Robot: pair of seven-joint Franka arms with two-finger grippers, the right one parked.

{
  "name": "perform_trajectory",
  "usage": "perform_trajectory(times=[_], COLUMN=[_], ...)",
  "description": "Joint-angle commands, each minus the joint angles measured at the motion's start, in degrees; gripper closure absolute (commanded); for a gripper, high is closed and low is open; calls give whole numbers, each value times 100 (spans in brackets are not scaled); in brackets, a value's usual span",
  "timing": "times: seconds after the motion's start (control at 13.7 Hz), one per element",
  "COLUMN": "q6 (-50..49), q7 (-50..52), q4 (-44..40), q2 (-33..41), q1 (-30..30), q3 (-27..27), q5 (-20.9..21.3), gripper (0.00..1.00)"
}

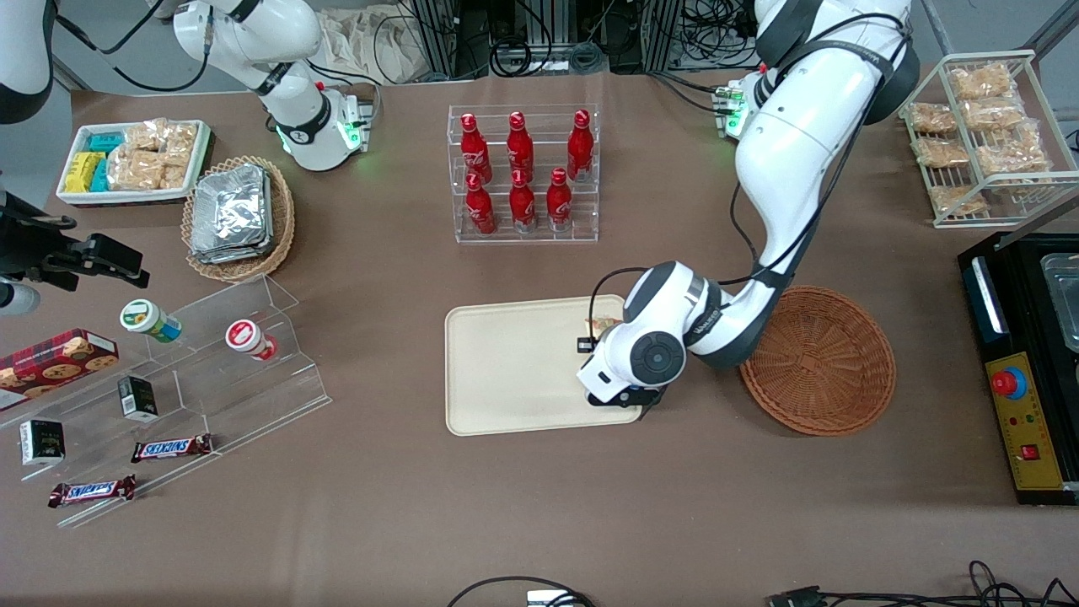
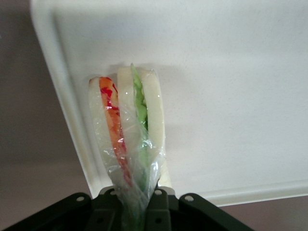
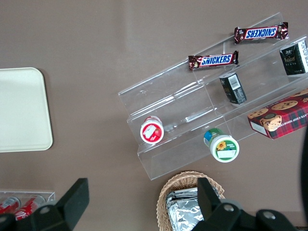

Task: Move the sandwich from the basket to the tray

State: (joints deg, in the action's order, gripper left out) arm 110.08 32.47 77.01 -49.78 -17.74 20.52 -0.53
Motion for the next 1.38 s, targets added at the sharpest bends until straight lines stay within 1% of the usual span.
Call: perform_trajectory(times=[0.0, 0.07, 0.15, 0.29, 0.51, 0.58, 0.73, 0.87, 1.09, 1.17, 1.31], q6=[-48, -48, -48, -48, -100, -144, -327, -993, -1952, -2225, -2673], q7=[31, 31, 31, 48, 40, 48, 57, -13, -100, -284, -950], q4=[-195, -187, -186, -186, -221, -213, -187, -222, -204, -204, -195], q2=[-155, -172, -207, -181, -15, 142, 555, 1055, 1820, 2092, 2594], q1=[-134, -134, -125, -125, -46, 15, 366, 612, 1157, 1280, 1736], q3=[-66, -66, -66, -66, -74, -75, -66, -66, -57, -66, -57], q5=[254, 272, 299, 474, 483, 483, 457, 448, 448, 457, 448], gripper=[89, 50, 1, 0, 0, 0, 0, 0, 0, 0, 0])
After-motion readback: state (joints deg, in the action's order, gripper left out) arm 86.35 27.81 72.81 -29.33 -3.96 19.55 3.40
